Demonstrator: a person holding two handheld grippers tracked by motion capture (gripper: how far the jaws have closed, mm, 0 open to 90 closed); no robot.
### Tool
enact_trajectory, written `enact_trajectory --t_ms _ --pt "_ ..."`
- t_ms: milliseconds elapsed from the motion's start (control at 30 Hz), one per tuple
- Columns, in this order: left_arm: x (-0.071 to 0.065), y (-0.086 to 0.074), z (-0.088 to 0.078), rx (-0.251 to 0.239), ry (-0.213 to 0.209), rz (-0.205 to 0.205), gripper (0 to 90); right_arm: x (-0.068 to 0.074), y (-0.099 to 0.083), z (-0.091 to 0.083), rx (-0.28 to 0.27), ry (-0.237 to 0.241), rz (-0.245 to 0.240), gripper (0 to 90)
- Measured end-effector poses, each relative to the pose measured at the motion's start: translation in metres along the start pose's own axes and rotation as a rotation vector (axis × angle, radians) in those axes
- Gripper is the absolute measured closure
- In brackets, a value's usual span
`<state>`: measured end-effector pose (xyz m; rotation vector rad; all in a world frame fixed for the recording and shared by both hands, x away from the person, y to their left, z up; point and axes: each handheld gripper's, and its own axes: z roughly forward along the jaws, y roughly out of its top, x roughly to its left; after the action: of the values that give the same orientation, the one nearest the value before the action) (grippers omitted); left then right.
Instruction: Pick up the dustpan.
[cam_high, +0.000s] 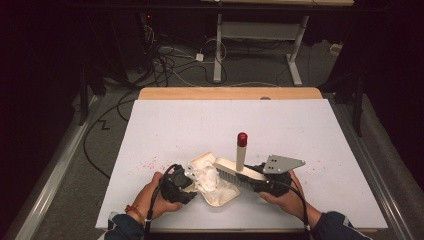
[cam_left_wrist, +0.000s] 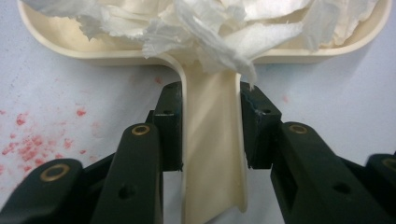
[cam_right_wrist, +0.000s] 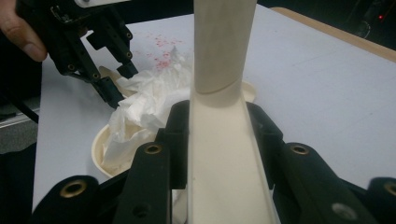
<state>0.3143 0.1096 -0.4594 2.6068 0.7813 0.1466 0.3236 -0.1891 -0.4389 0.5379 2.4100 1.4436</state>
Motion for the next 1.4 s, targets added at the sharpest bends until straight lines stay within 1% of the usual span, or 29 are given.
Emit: enact_trajectory --t_ms 33,100,233,267,400,600,733,933,1167,1400 --pt "0.0 0.0 0.0 0.0 0.0 0.0 62.2 0.0 0.0 0.0 -0.003 0.001 -0.005 68.0" --pt "0.0 0.0 0.0 0.001 0.0 0.0 62.3 0.0 0.001 -0.003 -0.008 0.003 -0.002 68.0" --pt "0.0 0.0 0.0 0.001 0.0 0.002 62.3 -0.001 0.003 -0.008 -0.023 -0.007 -0.006 68.0" --pt "0.001 0.0 0.0 0.002 -0.001 0.002 62.3 -0.002 0.004 -0.01 -0.024 -0.009 0.001 68.0" --pt "0.001 0.0 0.0 0.001 -0.004 0.001 62.3 -0.003 0.005 -0.012 -0.025 -0.009 0.002 68.0" --pt "0.002 0.0 0.0 -0.001 -0.005 -0.004 62.3 -0.004 0.008 -0.017 -0.042 -0.009 0.0 68.0" --pt "0.002 0.0 0.001 0.0 -0.005 -0.003 62.3 -0.004 0.01 -0.023 -0.054 -0.022 -0.004 68.0" --pt "0.002 0.0 0.001 -0.003 -0.006 -0.007 62.3 -0.008 0.009 -0.026 -0.042 -0.045 -0.001 68.0" --pt "0.001 -0.001 0.0 -0.009 -0.005 -0.01 62.3 -0.01 0.009 -0.026 -0.033 -0.051 0.003 68.0" --pt "0.001 -0.001 -0.002 -0.01 0.005 -0.004 62.4 -0.011 0.008 -0.028 -0.021 -0.06 -0.004 68.0"
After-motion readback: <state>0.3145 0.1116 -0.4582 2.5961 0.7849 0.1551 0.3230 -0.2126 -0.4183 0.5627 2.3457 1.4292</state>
